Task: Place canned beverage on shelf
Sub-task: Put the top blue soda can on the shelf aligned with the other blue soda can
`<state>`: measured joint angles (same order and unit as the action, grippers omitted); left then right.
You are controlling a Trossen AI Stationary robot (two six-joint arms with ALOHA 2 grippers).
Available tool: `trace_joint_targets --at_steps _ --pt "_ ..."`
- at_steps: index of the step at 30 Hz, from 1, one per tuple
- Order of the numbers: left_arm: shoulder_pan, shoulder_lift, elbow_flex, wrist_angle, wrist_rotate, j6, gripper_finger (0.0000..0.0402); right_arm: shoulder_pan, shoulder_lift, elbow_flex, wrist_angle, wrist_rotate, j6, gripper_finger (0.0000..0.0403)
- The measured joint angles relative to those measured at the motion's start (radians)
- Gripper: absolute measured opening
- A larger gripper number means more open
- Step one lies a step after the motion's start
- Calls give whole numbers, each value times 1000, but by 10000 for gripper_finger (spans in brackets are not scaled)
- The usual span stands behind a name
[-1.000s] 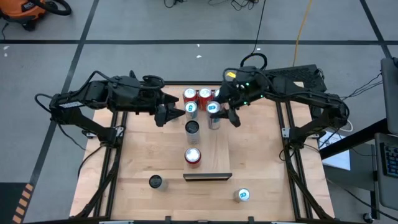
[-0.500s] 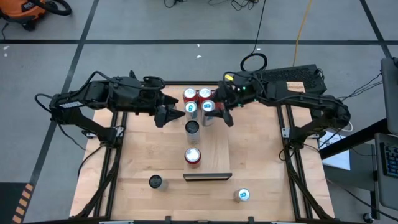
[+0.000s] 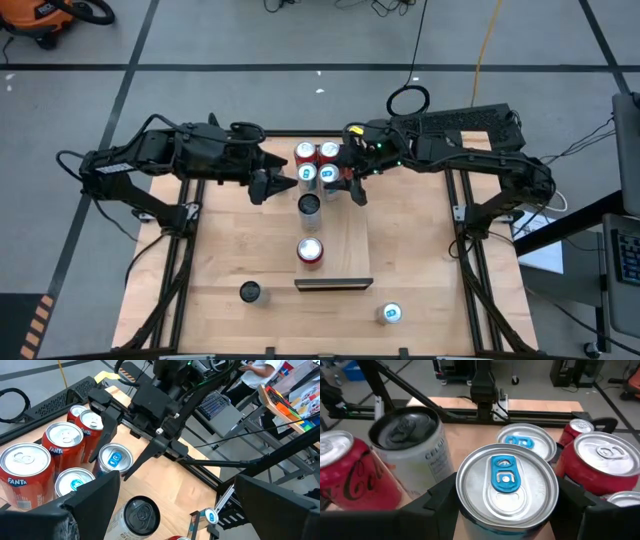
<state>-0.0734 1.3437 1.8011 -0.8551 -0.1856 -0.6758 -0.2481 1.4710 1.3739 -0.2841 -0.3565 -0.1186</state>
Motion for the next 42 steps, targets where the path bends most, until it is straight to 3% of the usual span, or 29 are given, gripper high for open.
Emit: trace_joint_targets --at_steps 33,42 --pt "0 0 0 0 -1 3 396 6 33 0 -14 19 -70 213" --pt "0 0 0 0 -1 2 396 6 33 0 -15 21 -81 247"
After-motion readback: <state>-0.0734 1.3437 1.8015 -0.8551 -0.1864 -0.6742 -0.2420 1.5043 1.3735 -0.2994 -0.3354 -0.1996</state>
